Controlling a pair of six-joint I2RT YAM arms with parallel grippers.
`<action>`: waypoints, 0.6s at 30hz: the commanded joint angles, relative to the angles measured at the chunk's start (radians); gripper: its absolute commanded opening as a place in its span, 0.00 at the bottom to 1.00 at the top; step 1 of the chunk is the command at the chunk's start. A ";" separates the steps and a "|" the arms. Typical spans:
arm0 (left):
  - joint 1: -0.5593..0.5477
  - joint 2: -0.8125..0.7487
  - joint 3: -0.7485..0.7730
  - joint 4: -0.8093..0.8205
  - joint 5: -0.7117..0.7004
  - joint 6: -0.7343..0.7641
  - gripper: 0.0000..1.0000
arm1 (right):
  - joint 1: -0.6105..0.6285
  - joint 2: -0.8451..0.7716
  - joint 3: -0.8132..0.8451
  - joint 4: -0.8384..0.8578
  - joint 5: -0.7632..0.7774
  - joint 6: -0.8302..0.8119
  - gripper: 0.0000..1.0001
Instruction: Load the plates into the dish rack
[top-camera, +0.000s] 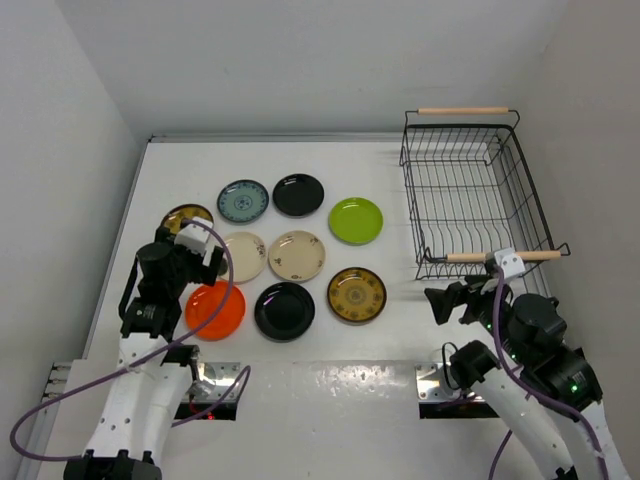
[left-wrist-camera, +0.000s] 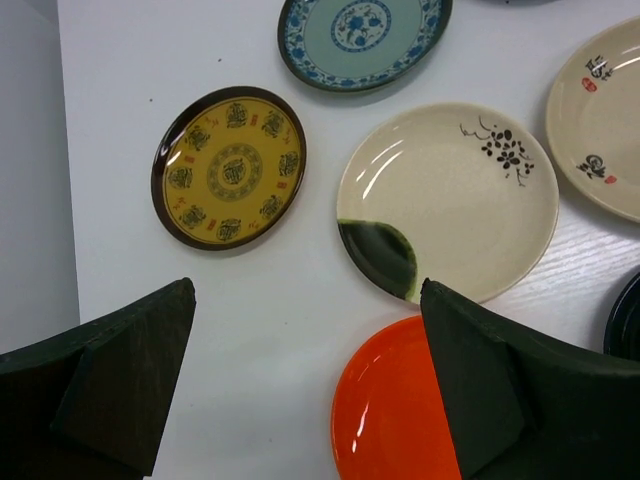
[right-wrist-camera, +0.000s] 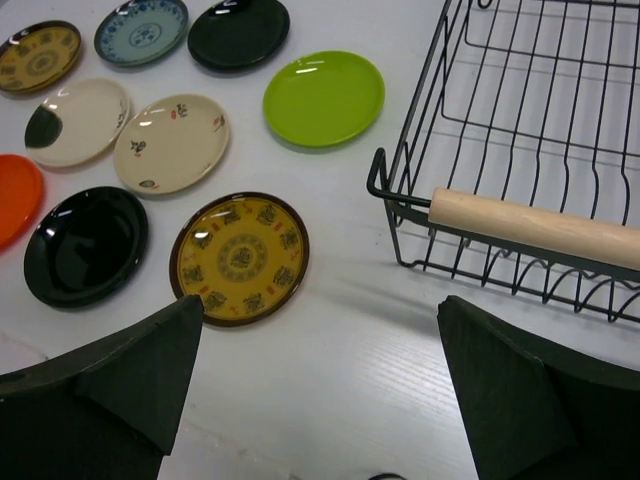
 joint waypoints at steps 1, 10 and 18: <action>0.012 -0.012 0.101 -0.061 0.025 0.042 1.00 | -0.002 0.065 0.096 -0.022 -0.007 0.021 1.00; 0.000 0.322 0.506 -0.562 0.194 0.286 0.97 | -0.004 0.801 0.738 -0.166 0.175 -0.158 1.00; 0.156 0.881 1.108 -0.959 0.199 0.199 0.83 | 0.298 1.288 1.071 -0.050 0.497 -0.449 1.00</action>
